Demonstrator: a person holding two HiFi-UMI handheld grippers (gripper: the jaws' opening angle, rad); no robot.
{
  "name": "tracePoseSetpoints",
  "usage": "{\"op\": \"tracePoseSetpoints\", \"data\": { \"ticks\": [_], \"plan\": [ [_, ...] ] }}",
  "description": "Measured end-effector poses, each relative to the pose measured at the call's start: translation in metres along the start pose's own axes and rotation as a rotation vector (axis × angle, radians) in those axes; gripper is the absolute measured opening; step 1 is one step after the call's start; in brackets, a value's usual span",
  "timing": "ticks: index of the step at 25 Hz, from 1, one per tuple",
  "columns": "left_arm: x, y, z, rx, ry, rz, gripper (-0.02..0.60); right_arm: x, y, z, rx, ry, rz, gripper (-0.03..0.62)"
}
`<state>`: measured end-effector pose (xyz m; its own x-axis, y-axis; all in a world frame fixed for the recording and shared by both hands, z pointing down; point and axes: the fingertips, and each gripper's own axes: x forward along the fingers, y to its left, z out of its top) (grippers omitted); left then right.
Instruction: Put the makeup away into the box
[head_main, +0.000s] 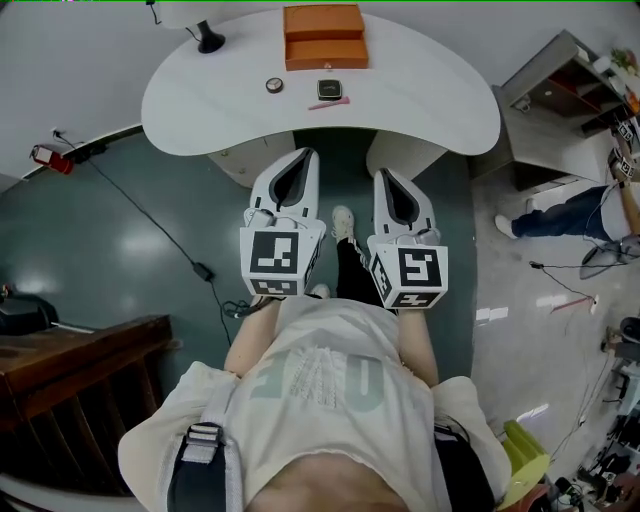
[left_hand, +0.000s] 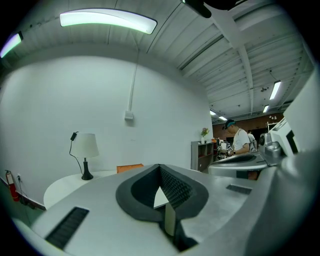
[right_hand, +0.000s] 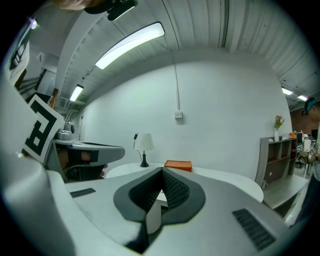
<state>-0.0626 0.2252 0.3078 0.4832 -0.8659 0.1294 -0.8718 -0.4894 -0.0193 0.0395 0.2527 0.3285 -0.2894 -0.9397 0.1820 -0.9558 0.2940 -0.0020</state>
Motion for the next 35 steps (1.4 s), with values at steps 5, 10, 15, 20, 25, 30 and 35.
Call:
{"op": "tracePoseSetpoints", "data": {
  "ticks": [5, 10, 15, 20, 25, 30, 35],
  "plan": [
    [0.056, 0.024, -0.001, 0.017, 0.007, 0.035, 0.000, 0.064, -0.027, 0.010, -0.034, -0.013, 0.040, -0.003],
    [0.125, 0.053, 0.017, 0.031, -0.007, 0.079, 0.000, 0.140, -0.061, 0.032, -0.069, -0.009, 0.093, -0.003],
    [0.201, 0.083, 0.031, 0.026, -0.025, 0.119, 0.000, 0.216, -0.093, 0.049, -0.080, -0.006, 0.154, -0.003],
    [0.257, 0.106, 0.044, 0.029, -0.052, 0.131, 0.000, 0.271, -0.114, 0.056, -0.092, -0.007, 0.216, -0.003],
    [0.284, 0.123, 0.040, 0.007, -0.021, 0.148, 0.000, 0.305, -0.121, 0.057, -0.074, 0.010, 0.239, -0.003],
    [0.303, 0.139, 0.053, 0.040, -0.030, 0.135, 0.000, 0.327, -0.123, 0.065, -0.048, 0.004, 0.220, -0.003],
    [0.316, 0.155, 0.061, 0.041, -0.035, 0.113, 0.000, 0.343, -0.117, 0.074, -0.042, 0.004, 0.220, -0.003]
  ]
}}
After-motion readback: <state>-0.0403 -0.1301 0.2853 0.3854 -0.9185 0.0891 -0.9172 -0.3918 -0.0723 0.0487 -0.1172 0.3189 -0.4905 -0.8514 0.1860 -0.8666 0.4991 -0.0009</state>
